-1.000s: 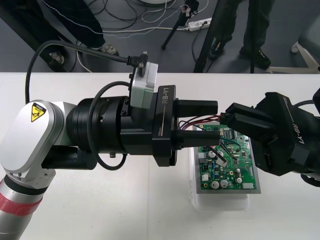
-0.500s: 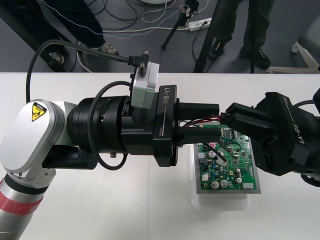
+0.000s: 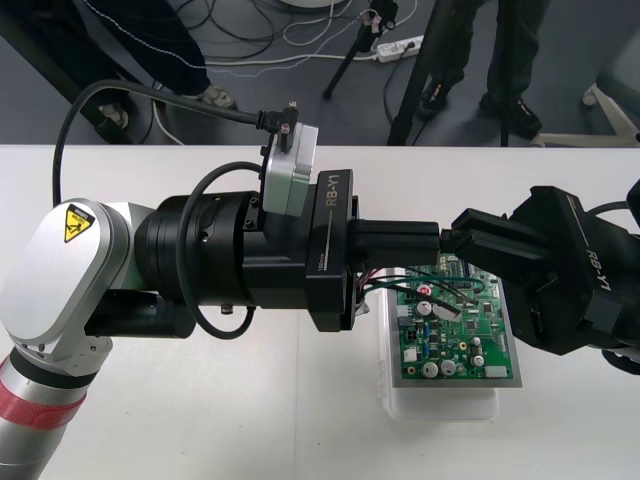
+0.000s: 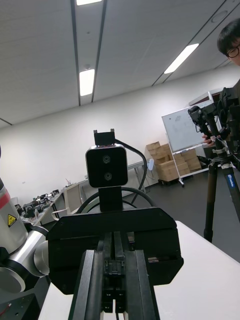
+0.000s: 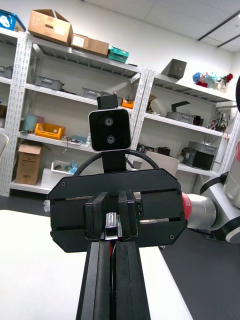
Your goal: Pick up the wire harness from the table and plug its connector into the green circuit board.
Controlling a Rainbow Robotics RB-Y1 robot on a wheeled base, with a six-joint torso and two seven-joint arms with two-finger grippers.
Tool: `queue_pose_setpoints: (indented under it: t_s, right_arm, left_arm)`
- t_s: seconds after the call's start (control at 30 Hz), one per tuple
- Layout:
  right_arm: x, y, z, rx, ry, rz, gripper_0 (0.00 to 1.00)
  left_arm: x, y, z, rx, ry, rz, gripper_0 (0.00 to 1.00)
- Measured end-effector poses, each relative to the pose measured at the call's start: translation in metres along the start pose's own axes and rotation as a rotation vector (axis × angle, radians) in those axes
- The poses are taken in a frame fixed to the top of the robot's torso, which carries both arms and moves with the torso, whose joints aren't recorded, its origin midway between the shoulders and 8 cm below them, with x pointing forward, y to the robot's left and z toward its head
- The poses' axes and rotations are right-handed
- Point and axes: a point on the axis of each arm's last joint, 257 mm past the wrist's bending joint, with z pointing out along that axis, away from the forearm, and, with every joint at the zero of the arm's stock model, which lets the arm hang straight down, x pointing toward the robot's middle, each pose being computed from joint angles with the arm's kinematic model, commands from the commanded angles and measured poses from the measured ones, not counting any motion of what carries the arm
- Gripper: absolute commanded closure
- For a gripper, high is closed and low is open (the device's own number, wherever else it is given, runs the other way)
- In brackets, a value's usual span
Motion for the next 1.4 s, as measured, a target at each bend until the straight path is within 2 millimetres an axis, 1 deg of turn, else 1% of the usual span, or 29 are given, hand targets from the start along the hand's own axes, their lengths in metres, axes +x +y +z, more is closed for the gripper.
queue_pose_setpoints:
  t_s: [0.17, 0.2, 0.27, 0.3, 0.37, 0.4, 0.47, 0.5, 0.53, 0.83, 1.0, 1.13, 1.27, 1.33, 1.4]
  right_arm:
    - [0.000, 0.000, 0.000, 0.000, 0.000, 0.000, 1.00]
    - [0.000, 0.000, 0.000, 0.000, 0.000, 0.000, 0.98]
    - [0.000, 0.000, 0.000, 0.000, 0.000, 0.000, 0.65]
    - [0.000, 0.000, 0.000, 0.000, 0.000, 0.000, 0.60]
    - [0.000, 0.000, 0.000, 0.001, 0.000, 0.000, 0.34]
    - [0.000, -0.001, 0.000, 0.002, 0.000, 0.001, 0.27]
    - [0.001, -0.003, -0.001, 0.007, 0.000, 0.005, 0.09]
    - [0.002, -0.003, -0.002, 0.009, 0.001, 0.006, 0.06]
    - [0.002, -0.004, -0.003, 0.012, 0.001, 0.007, 0.01]
    - [0.004, -0.008, -0.005, 0.021, 0.003, -0.046, 0.00]
    - [0.004, -0.009, -0.006, 0.024, 0.003, -0.048, 0.00]
    - [0.002, -0.012, -0.009, 0.033, 0.007, -0.056, 0.00]
    - [0.004, -0.014, -0.014, 0.036, 0.042, -0.066, 0.00]
    - [0.009, -0.015, -0.017, 0.035, 0.081, -0.075, 0.00]
    - [0.019, -0.018, -0.022, 0.039, 0.145, -0.097, 0.00]
  left_arm:
    - [0.000, 0.000, 0.000, 0.000, 0.000, -0.001, 1.00]
    - [0.000, 0.000, 0.000, 0.000, -0.001, -0.001, 1.00]
    - [0.000, 0.000, 0.000, 0.000, -0.001, -0.001, 1.00]
    - [0.000, 0.000, 0.000, 0.000, -0.001, -0.001, 1.00]
    - [0.000, 0.000, 0.000, 0.001, -0.001, -0.001, 1.00]
    - [0.000, 0.000, 0.000, 0.001, -0.001, -0.001, 1.00]
    - [0.000, 0.000, 0.000, 0.001, -0.001, -0.002, 1.00]
    - [0.000, 0.000, 0.000, 0.001, -0.001, -0.002, 1.00]
    - [0.000, 0.000, 0.000, 0.001, -0.001, -0.002, 1.00]
    - [-0.001, 0.001, -0.001, -0.001, -0.002, 0.000, 1.00]
    - [-0.007, 0.006, -0.008, -0.014, -0.010, 0.013, 1.00]
    - [-0.016, 0.012, -0.023, -0.029, -0.016, 0.033, 1.00]
    - [-0.020, 0.019, -0.045, -0.055, 0.000, 0.052, 1.00]
    - [-0.019, 0.020, -0.055, -0.065, 0.013, 0.057, 1.00]
    - [-0.017, 0.022, -0.065, -0.076, 0.025, 0.061, 1.00]
